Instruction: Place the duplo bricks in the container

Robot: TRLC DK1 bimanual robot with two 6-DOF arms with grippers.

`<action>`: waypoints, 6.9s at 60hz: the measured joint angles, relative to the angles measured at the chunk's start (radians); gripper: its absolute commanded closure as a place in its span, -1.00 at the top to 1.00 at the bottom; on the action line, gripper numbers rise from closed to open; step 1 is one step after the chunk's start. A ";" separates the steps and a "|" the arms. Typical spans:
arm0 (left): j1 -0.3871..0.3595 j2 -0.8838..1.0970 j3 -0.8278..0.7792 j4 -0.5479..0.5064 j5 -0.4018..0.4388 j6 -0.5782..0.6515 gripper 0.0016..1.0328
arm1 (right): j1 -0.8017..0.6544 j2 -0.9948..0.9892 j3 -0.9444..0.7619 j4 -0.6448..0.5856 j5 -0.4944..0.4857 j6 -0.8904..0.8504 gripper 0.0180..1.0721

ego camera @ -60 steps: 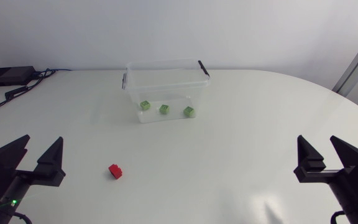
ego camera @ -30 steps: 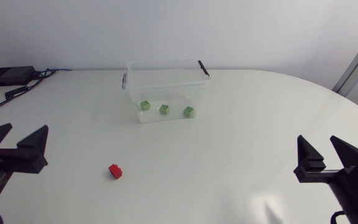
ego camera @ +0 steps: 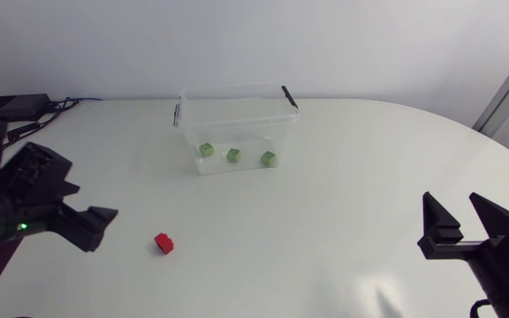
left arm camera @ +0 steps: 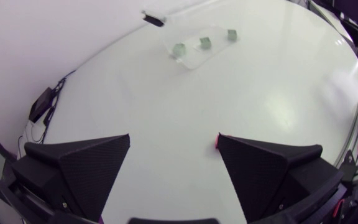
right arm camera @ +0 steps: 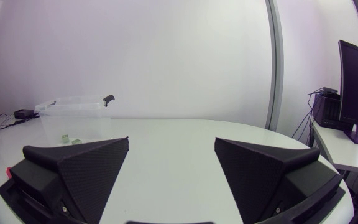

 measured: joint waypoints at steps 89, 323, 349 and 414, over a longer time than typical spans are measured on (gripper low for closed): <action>-0.166 0.818 0.105 0.212 0.042 0.046 -0.37 | 0.000 0.000 0.000 0.000 0.000 0.000 0.90; 0.055 0.711 0.904 0.044 -0.140 0.025 0.94 | 0.000 0.000 0.000 0.000 0.000 0.000 0.90; 0.034 0.068 0.262 0.280 -0.315 0.006 0.93 | 0.000 0.000 0.000 0.000 0.000 0.000 0.90; 0.160 -0.698 -0.531 0.566 -0.005 -0.246 0.93 | 0.024 0.000 0.000 0.000 0.012 -0.004 0.90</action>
